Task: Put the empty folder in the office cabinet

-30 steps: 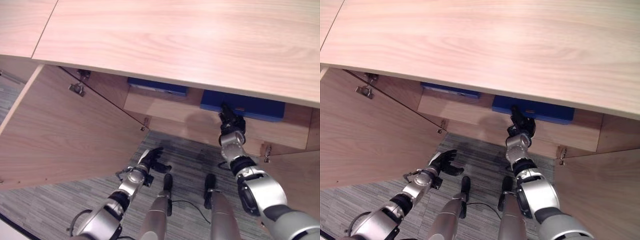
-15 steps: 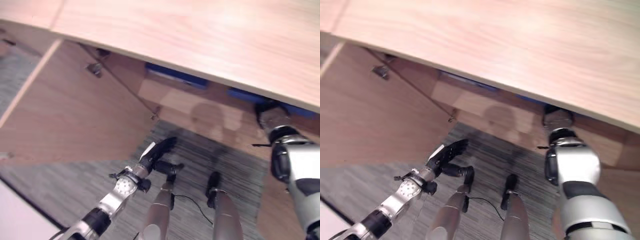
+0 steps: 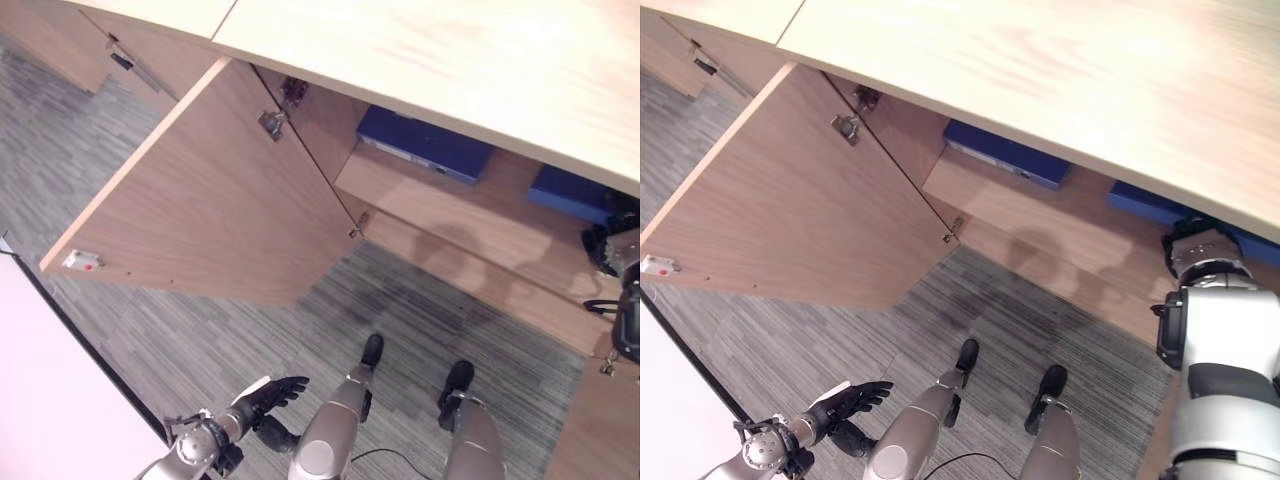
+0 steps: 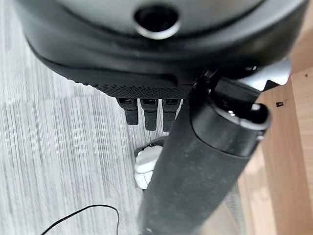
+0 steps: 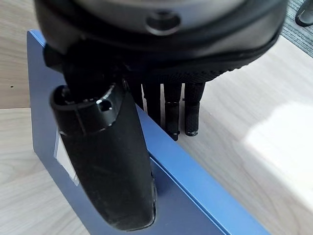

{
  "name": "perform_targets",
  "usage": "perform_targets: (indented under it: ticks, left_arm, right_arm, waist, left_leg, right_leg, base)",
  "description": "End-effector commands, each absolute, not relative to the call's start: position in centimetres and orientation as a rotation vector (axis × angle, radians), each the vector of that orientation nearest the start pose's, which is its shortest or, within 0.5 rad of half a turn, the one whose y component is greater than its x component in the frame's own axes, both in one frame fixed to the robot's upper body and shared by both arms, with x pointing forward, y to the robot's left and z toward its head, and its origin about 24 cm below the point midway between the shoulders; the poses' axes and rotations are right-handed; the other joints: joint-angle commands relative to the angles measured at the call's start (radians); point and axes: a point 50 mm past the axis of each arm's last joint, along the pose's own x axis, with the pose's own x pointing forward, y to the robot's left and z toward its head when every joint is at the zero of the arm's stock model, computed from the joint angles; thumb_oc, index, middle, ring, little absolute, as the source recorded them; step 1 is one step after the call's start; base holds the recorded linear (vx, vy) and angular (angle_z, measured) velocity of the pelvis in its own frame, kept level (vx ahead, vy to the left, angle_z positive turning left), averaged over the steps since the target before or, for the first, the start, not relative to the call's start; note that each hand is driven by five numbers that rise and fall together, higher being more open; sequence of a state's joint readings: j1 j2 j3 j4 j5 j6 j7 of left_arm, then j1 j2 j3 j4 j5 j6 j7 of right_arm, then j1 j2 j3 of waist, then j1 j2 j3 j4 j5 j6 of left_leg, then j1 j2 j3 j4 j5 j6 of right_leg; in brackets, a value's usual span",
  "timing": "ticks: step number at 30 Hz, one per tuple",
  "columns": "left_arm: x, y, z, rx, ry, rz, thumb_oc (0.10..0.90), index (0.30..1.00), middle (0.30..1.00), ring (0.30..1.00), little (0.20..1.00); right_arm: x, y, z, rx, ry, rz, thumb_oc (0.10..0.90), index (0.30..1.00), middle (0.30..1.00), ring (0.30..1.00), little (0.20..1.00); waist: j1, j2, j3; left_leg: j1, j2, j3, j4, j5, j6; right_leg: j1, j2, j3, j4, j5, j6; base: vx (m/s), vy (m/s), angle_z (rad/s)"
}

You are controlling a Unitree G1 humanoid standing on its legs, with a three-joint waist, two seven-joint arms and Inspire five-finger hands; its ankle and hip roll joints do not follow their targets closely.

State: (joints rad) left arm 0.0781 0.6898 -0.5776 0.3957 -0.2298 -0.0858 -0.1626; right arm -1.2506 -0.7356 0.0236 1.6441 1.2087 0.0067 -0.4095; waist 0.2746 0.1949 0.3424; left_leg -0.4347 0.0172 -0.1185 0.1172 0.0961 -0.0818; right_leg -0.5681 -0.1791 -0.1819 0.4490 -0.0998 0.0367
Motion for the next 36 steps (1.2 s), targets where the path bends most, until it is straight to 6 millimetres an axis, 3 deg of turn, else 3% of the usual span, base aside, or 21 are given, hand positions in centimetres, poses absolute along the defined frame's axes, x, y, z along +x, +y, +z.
perform_targets:
  ticks: [1, 3, 8, 11, 15, 21, 25, 26, 36]
  left_arm:
    - [19.7, 21.2, -4.8, 0.446, 0.495, -0.512, 0.8, 0.9, 0.9, 0.9, 0.9]
    - [19.9, 20.6, -5.1, 0.435, 0.49, -0.508, 0.8, 0.9, 0.9, 0.9, 0.9]
    - [20.8, 19.8, -5.0, 0.412, 0.459, -0.489, 0.8, 0.9, 0.9, 0.9, 0.9]
    - [22.0, 18.8, -4.6, 0.38, 0.418, -0.448, 0.8, 0.9, 0.9, 0.9, 0.9]
    - [22.5, 18.3, -4.8, 0.371, 0.416, -0.424, 0.8, 0.9, 0.9, 0.9, 0.9]
    - [23.3, 17.2, -5.3, 0.36, 0.418, -0.375, 0.8, 0.9, 0.9, 0.9, 0.9]
    - [23.7, 16.7, -5.6, 0.341, 0.422, -0.345, 0.8, 0.9, 0.9, 0.9, 0.9]
    - [24.7, 15.8, -5.8, 0.322, 0.431, -0.304, 0.8, 0.9, 0.9, 0.9, 0.9]
    - [25.5, 14.3, -6.8, 0.319, 0.479, -0.263, 0.8, 0.9, 0.9, 0.9, 0.9]
  right_arm:
    - [36.0, -36.6, 18.8, 0.825, -0.005, -0.912, 0.8, 0.9, 0.9, 0.9, 0.9]
    - [36.0, -35.8, 16.2, 0.909, 0.036, -0.924, 0.8, 0.9, 0.9, 0.9, 0.9]
    - [36.8, -33.4, 13.6, 0.971, 0.035, -0.884, 0.8, 0.9, 0.9, 0.9, 0.9]
    - [37.3, -29.3, 9.9, 0.998, 0.056, -0.812, 0.8, 0.9, 0.9, 0.9, 0.9]
    - [37.1, -26.8, 7.7, 1.001, 0.071, -0.764, 0.8, 0.9, 0.9, 0.9, 0.9]
    - [36.2, -22.2, 5.9, 0.961, 0.051, -0.61, 0.8, 0.9, 0.9, 0.9, 0.9]
    - [35.3, -21.1, 5.0, 0.934, 0.051, -0.564, 0.8, 0.9, 0.9, 0.9, 0.9]
    - [33.6, -19.6, 3.1, 0.903, 0.081, -0.501, 0.8, 0.9, 0.9, 0.9, 0.9]
    - [31.7, -17.3, 1.0, 0.869, 0.146, -0.421, 0.8, 0.9, 0.9, 0.9, 0.9]
  waist:
    - [0.012, -0.023, -0.015]
    - [0.01, -0.018, -0.017]
    - [0.007, -0.02, -0.021]
    - [-0.014, -0.027, -0.017]
    - [-0.036, -0.036, -0.021]
    - [-0.082, -0.053, -0.034]
    - [-0.103, -0.057, -0.038]
    - [-0.139, -0.067, -0.044]
    - [-0.195, -0.081, -0.061]
  left_leg:
    - [0.033, 0.056, 0.025, 0.042, -0.138, -0.051]
    - [0.037, 0.057, 0.022, 0.029, -0.127, -0.047]
    - [0.05, 0.06, 0.017, 0.005, -0.115, -0.044]
    - [0.069, 0.065, 0.02, -0.018, -0.107, -0.045]
    - [0.087, 0.07, 0.029, -0.048, -0.098, -0.045]
    - [0.139, 0.08, 0.046, -0.125, -0.072, -0.046]
    - [0.162, 0.082, 0.056, -0.147, -0.064, -0.047]
    - [0.19, 0.081, 0.069, -0.168, -0.058, -0.047]
    - [0.235, 0.078, 0.105, -0.204, -0.052, -0.052]
  right_leg:
    - [0.196, 0.012, 0.025, -0.017, -0.166, 0.088]
    - [0.201, 0.012, 0.02, -0.028, -0.154, 0.089]
    - [0.212, 0.013, 0.019, -0.05, -0.14, 0.091]
    - [0.221, 0.016, 0.023, -0.065, -0.13, 0.089]
    - [0.228, 0.018, 0.027, -0.089, -0.116, 0.092]
    - [0.245, 0.019, 0.033, -0.138, -0.083, 0.096]
    - [0.253, 0.019, 0.035, -0.151, -0.074, 0.098]
    - [0.264, 0.019, 0.042, -0.168, -0.059, 0.098]
    - [0.276, 0.023, 0.065, -0.219, -0.015, 0.103]
  base:
    - [0.0, 0.0, 0.0]
    - [0.0, 0.0, 0.0]
    - [0.0, 0.003, -0.01]
    - [-0.02, 0.032, -0.02]
    - [-0.01, 0.038, -0.05]
    - [0.0, 0.052, -0.1]
    - [0.01, 0.043, -0.08]
    - [0.04, 0.073, -0.11]
    - [0.01, 0.046, -0.11]
